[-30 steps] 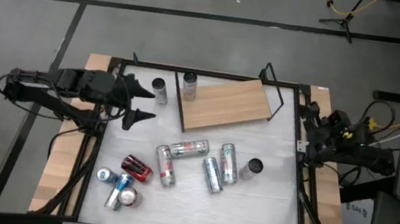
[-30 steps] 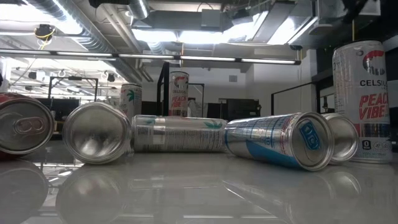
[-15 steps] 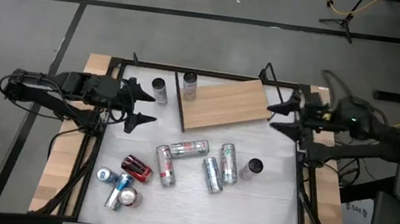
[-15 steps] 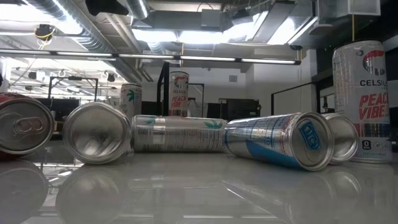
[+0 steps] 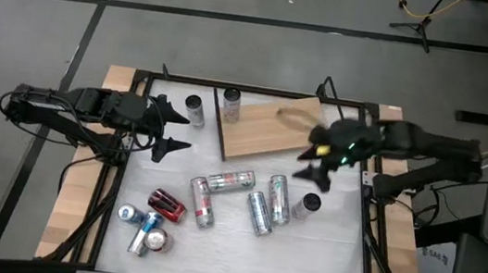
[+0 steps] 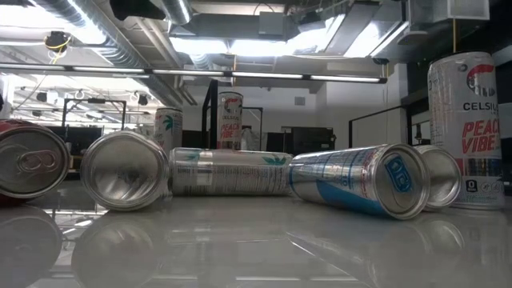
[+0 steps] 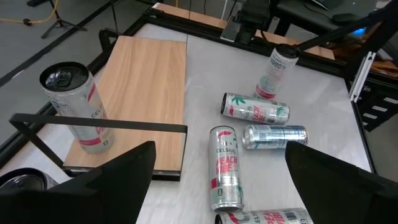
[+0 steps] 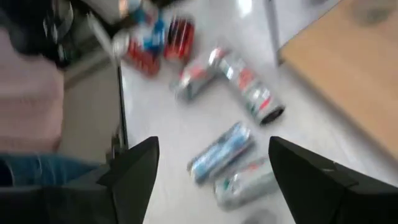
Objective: Place canned beverage on shelf
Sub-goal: Put the white pink soda can on the shelf aligned with the other white pink soda can
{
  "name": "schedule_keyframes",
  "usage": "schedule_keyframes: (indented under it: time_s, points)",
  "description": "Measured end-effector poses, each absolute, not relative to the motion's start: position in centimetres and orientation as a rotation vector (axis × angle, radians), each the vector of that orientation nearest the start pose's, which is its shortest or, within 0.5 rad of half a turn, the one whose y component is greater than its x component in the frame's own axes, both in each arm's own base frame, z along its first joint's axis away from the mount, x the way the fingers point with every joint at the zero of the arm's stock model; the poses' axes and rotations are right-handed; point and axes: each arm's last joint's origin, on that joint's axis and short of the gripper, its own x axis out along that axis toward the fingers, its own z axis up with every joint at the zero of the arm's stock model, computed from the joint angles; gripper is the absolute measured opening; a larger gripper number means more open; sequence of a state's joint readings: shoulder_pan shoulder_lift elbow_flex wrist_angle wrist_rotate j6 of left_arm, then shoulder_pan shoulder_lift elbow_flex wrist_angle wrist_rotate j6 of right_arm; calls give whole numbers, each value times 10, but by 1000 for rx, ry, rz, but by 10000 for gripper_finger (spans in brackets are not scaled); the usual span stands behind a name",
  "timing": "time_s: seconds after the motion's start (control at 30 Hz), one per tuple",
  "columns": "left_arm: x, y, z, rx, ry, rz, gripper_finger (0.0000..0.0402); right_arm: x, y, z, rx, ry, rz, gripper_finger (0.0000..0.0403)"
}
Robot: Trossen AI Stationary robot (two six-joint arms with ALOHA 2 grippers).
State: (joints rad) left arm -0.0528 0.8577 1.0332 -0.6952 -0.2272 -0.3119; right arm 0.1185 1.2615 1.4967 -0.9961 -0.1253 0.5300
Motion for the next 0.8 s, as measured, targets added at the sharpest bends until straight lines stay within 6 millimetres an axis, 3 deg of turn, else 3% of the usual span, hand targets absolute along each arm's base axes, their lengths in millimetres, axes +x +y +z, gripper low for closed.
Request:
schedule_keyframes:
  time_s: [0.2,0.43,0.63,0.8]
  points:
    - [161,-2,357,-231,484,249,352,246,70,387,452,910,42,298]
    - [161,-2,357,-231,484,248,352,234,102,367,370,1051,-122,298]
    - [161,-2,357,-231,484,248,352,224,118,360,331,1105,-181,298]
    - [161,-2,357,-231,484,248,352,217,118,357,307,1145,-240,298]
